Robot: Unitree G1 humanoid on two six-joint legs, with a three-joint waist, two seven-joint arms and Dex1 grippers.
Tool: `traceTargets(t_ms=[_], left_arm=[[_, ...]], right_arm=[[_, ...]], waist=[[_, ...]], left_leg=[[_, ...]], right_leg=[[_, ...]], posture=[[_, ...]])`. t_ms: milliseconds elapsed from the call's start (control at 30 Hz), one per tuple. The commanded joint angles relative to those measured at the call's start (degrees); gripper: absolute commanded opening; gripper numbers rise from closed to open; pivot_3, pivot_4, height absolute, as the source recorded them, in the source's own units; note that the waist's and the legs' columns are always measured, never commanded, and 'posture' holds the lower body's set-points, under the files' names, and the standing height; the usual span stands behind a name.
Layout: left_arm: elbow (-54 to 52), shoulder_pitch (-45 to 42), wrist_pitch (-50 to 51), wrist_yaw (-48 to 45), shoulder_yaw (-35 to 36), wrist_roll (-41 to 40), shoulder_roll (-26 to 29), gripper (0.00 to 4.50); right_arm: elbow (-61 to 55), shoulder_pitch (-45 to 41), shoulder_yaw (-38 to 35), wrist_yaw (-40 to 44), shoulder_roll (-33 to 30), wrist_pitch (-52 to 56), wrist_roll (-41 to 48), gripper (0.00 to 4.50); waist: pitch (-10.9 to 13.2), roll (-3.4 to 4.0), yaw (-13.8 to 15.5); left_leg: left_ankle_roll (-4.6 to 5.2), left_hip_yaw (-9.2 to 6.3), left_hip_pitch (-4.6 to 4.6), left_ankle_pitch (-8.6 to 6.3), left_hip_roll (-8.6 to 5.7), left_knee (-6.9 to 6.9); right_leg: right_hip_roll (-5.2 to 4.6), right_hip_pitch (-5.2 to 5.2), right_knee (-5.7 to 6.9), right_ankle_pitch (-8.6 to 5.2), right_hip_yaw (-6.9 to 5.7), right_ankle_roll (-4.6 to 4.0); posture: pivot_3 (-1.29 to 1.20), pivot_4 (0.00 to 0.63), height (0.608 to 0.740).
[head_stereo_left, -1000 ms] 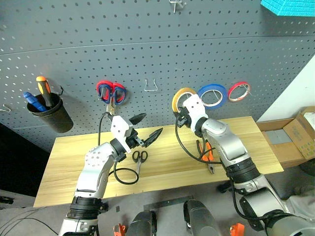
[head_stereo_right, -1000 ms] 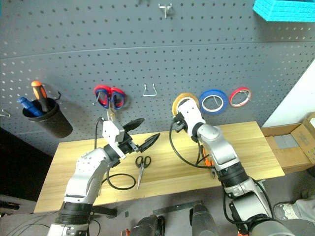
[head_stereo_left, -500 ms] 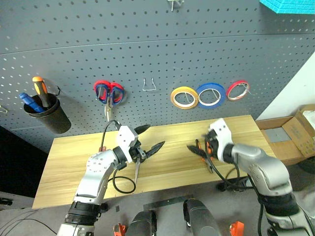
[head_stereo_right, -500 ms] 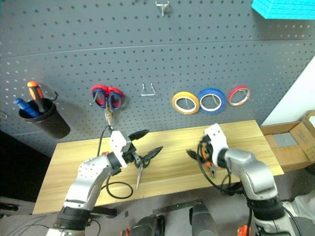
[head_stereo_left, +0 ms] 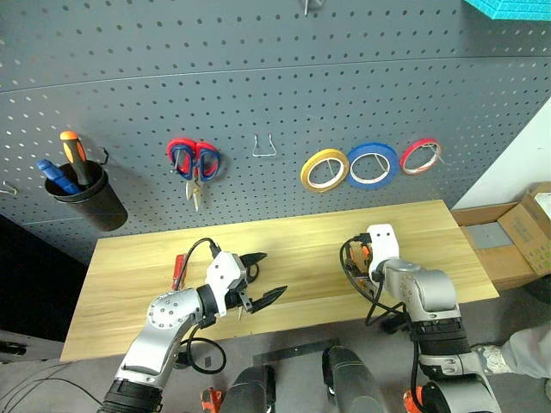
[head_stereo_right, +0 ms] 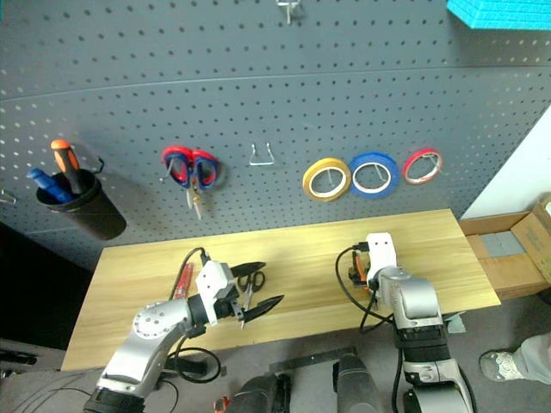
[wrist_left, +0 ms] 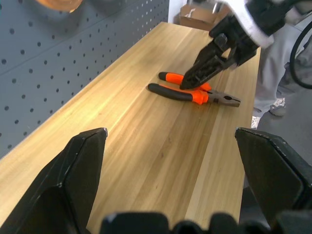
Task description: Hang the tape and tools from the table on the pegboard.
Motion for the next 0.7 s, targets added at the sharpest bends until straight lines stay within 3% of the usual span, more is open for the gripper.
traceTargets(t_ms=[33,367,467,600,700], left_arm=[[-3.51,1.07,0.39,0.23,1.21,-1.02,0.90,4.50],[-5.37,0.07,2.53,0.87,0.83,-1.32,0.71,4.50],[-5.84,0.04,2.95,1.20,0.97,-1.34,0.72,4.50],[-5.83,-0.50,3.61,1.63,1.49,-1.60,0.82,4.50],[-5.20,-1.40,3.42,1.59,1.92,-1.78,0.67,4.50]], right_arm=[[1.72,-0.64,-0.84,-0.84,-0.30,-1.94,-1.12,4.46],[15.91,-3.46,-2.29,1.32,1.70,-9.38,-0.79,4.46],[19.33,-3.80,-3.43,0.21,2.10,-11.05,-1.01,3.88],[20.26,-4.15,-4.94,-0.37,1.93,-9.28,-0.53,2.53],[18.42,-4.09,-3.56,1.19,0.64,-7.17,-0.90,2.47]], waist=[[0.05,0.01,0.01],[0.37,-0.12,0.07],[0.41,-0.19,0.14],[0.41,-0.24,0.29],[0.41,-0.25,0.43]], left_leg=[[0.00,0.00,0.00,0.00,0.01,0.00],[0.00,0.08,0.05,0.01,0.03,0.04],[0.01,0.07,0.06,0.00,0.03,0.04],[0.00,0.04,0.07,0.00,0.03,0.04],[0.00,0.03,0.10,0.00,0.03,0.05]], right_leg=[[0.00,0.00,0.00,-0.01,0.00,0.00],[0.03,0.07,-0.02,-0.16,0.01,0.26],[0.03,0.09,-0.04,-0.13,0.00,0.21],[0.03,0.12,-0.05,-0.13,-0.02,0.20],[0.03,0.17,-0.05,-0.16,-0.02,0.25]], posture=[[-0.19,0.256,0.740],[-0.19,0.262,0.740],[-0.18,0.262,0.740],[-0.17,0.257,0.740],[-0.18,0.245,0.740]])
